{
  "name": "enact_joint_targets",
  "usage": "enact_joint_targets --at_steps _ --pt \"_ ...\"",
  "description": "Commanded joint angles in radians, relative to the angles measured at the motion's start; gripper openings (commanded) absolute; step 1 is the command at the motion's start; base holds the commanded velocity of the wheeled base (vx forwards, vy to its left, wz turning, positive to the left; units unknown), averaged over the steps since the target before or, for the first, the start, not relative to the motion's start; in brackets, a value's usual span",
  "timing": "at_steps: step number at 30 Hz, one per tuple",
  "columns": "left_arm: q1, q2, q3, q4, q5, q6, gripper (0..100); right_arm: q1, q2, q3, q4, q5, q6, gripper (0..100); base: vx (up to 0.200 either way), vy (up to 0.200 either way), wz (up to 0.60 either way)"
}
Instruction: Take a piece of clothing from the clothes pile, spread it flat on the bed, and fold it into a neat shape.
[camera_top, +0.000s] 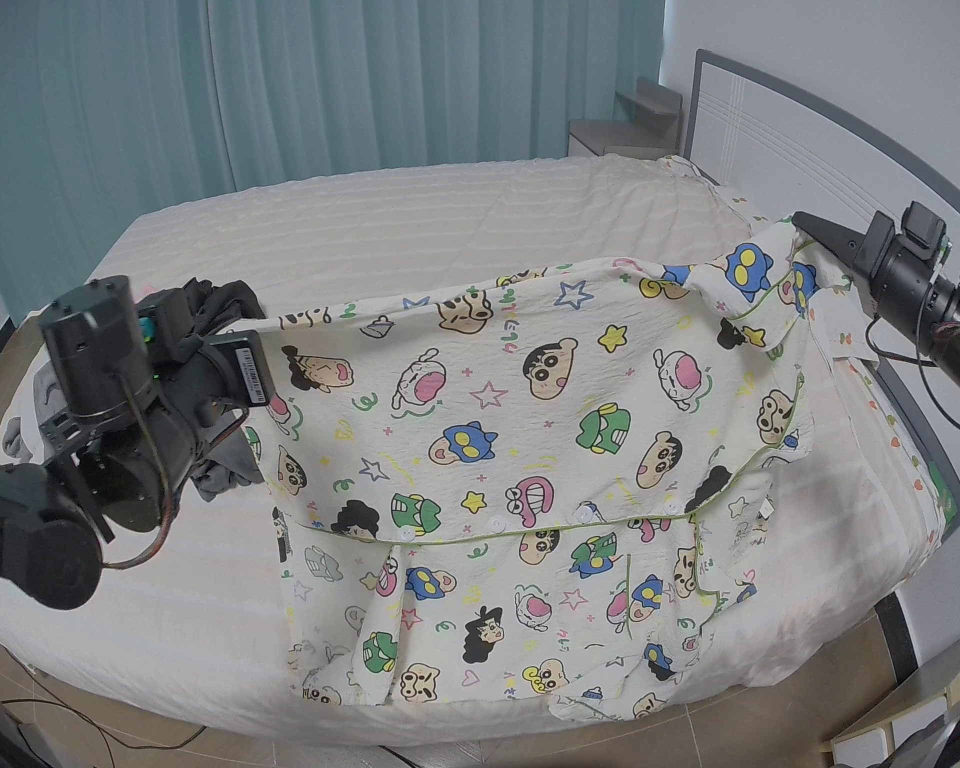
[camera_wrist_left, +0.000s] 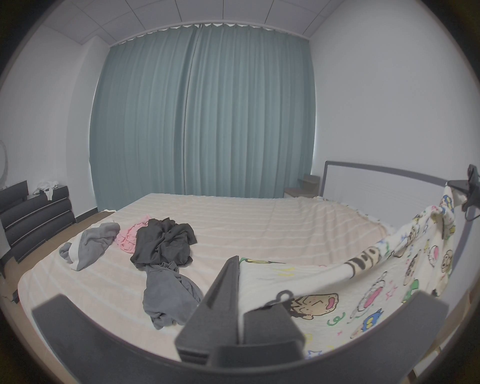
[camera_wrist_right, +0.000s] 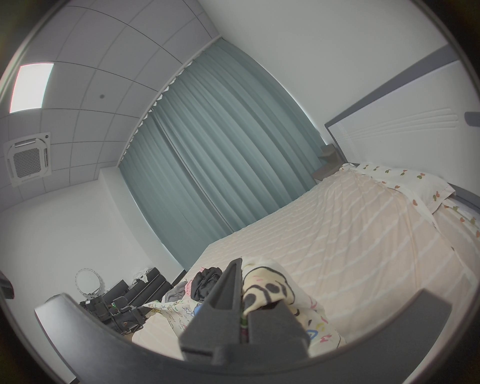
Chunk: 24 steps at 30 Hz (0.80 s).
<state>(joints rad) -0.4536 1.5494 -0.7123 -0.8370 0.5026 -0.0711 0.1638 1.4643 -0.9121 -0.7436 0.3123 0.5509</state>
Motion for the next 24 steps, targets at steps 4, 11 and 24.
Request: enact_joint_targets --at_steps 4,11,24 --pt "0.084 0.334 -0.150 -0.033 0.001 -0.033 0 -0.026 0.281 -0.129 -0.031 0.001 0.011 0 0.000 0.000 0.00" --pt "0.115 0.525 -0.329 -0.033 0.007 -0.107 0 -0.030 0.446 -0.212 -0.077 -0.007 0.011 0 0.000 0.000 0.00" --pt "0.144 0.801 -0.579 -0.033 0.010 -0.141 0 -0.043 0.694 -0.386 -0.105 -0.018 0.012 0 0.000 0.000 0.00"
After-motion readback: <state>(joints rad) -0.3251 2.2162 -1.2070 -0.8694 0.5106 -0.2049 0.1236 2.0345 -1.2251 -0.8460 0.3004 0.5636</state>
